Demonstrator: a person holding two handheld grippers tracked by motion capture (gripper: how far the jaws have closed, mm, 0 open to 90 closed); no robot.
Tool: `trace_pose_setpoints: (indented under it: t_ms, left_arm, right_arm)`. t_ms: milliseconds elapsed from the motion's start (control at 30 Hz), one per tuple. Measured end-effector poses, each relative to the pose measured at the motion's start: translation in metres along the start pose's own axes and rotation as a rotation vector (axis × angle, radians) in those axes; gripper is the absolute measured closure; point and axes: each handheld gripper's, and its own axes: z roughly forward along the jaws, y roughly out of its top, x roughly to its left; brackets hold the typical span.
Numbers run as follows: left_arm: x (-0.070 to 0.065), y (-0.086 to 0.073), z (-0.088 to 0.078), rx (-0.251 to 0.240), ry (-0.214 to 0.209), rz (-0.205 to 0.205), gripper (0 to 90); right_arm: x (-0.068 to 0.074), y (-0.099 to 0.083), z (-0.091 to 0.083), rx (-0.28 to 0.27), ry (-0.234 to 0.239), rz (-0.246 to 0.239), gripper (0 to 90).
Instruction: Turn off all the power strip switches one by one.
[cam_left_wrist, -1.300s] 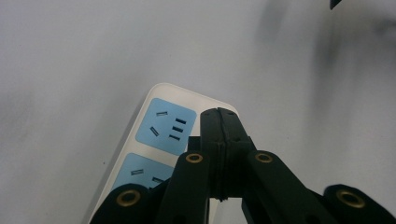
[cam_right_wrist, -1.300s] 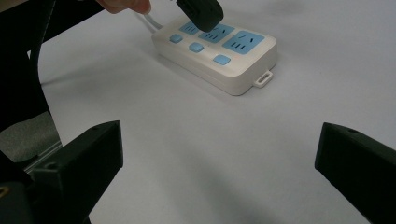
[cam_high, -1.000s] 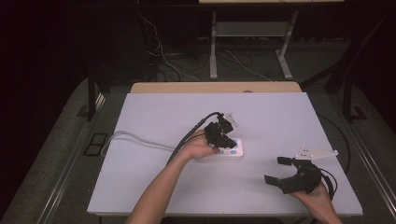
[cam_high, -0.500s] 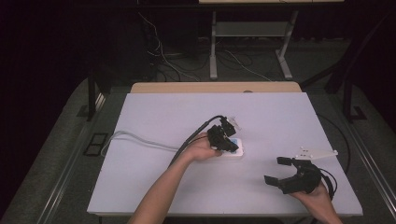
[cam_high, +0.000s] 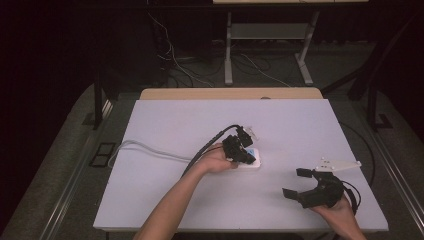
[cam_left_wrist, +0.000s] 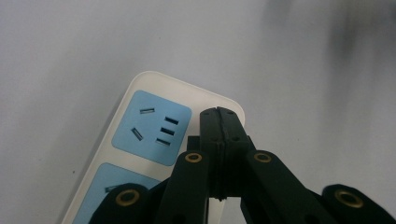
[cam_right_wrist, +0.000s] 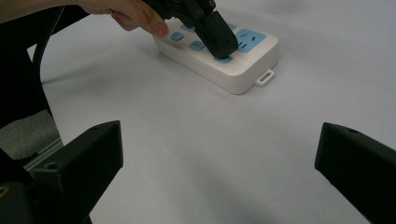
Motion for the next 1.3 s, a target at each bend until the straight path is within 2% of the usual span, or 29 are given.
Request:
trace_pose_setpoints:
  t_ms: [633,967,1100,1133,1167,1200,1300]
  left_arm:
    - [-0.0011,0.0007,0.0056,-0.016,-0.009,-0.033,89.5]
    - [-0.0034,0.0022,0.0054,-0.007,0.006,-0.020,89.4]
    - [-0.0042,0.0007,0.0050,-0.021,0.013,-0.020,89.0]
    - [-0.0042,0.0008,0.0036,-0.035,0.004,-0.019,89.0]
    - [-0.0046,0.0019,0.0021,-0.037,0.008,-0.022,89.0]
    - [-0.0054,0.0017,0.0018,-0.028,0.018,-0.005,89.0]
    - [-0.0062,-0.0002,-0.0005,-0.030,0.025,-0.006,88.7]
  right_arm:
    - [0.0005,-0.0001,0.0003,0.000,-0.006,-0.004,0.9]
    - [0.0001,-0.0001,0.0006,0.003,-0.006,-0.003,0.9]
    - [-0.0001,0.0000,0.0005,0.002,-0.005,-0.002,0.9]
    - [-0.0003,0.0000,0.0006,0.001,-0.005,-0.001,0.9]
    - [-0.0004,0.0001,0.0006,0.001,-0.006,-0.001,0.9]
    - [-0.0005,0.0001,0.0007,0.000,-0.005,-0.001,0.9]
    - [-0.0002,0.0001,0.0007,0.001,-0.006,-0.002,0.9]
